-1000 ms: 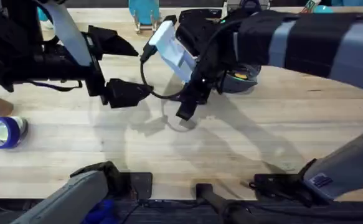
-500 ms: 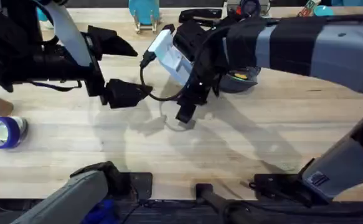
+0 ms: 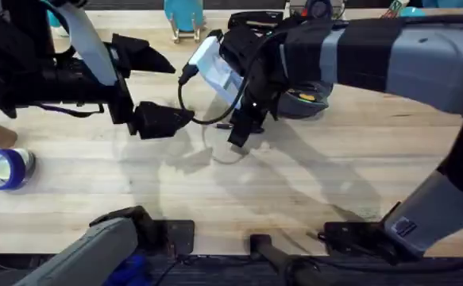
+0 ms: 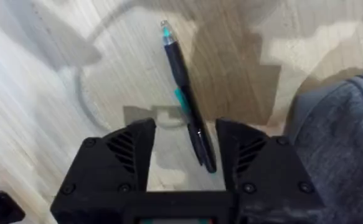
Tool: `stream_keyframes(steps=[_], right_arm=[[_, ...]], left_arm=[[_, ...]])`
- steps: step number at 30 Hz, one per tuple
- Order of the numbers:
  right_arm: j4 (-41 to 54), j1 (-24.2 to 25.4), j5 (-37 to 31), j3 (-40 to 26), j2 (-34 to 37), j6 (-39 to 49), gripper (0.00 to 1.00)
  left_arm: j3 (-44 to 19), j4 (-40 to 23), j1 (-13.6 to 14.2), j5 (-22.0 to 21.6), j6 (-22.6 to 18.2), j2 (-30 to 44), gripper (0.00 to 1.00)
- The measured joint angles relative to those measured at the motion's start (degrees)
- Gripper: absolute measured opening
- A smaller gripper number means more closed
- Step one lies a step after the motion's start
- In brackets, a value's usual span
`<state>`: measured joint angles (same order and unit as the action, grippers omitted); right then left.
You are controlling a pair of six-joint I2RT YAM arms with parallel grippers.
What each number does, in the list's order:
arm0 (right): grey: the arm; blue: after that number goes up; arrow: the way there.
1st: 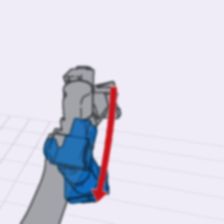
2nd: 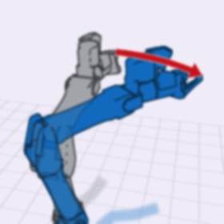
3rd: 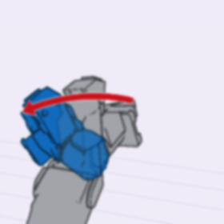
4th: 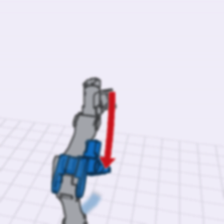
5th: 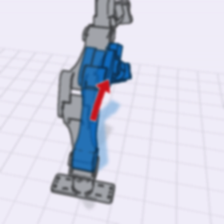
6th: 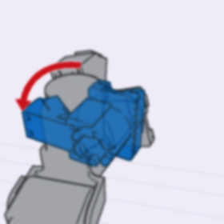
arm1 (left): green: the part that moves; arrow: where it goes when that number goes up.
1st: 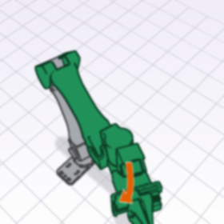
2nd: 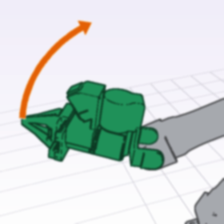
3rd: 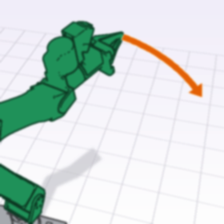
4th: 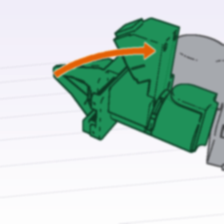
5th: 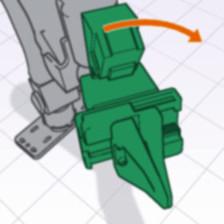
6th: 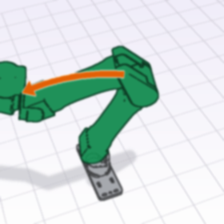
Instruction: Unzip the bag, pick up the pens from the table one at a time and place them inside, then zip the bag closed.
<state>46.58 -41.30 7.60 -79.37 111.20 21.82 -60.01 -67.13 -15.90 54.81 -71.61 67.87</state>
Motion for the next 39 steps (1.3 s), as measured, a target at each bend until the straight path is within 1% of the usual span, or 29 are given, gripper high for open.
stream_keyframes(steps=[2,4,5,6,7,21,39], right_arm=[[0.0,0.0,-0.1,0.0,0.1,0.0,0.496],[0.2,0.0,0.2,0.0,0.2,-0.1,0.231],[0.1,0.0,0.3,0.0,0.3,-0.2,0.136],[0.0,0.0,0.4,-0.1,0.3,-0.3,0.073],[0.0,0.0,0.6,-0.1,0.3,-0.6,0.050],[0.1,0.0,1.2,-0.1,0.3,-0.8,0.031],[1.4,-0.1,1.7,-0.1,0.1,-1.1,0.033]], left_arm=[[0.0,0.0,0.0,0.0,0.0,0.0,0.993],[0.0,0.0,0.0,0.0,0.0,0.0,0.993],[0.0,-0.1,0.0,-0.2,0.0,0.0,0.993],[0.0,-0.2,0.0,-0.2,0.0,0.0,0.993],[0.0,-0.3,0.0,-0.2,0.0,0.0,0.993],[0.0,-0.4,0.0,-0.2,0.0,0.0,0.993],[0.0,-0.5,0.0,-0.2,0.0,0.0,0.993]])
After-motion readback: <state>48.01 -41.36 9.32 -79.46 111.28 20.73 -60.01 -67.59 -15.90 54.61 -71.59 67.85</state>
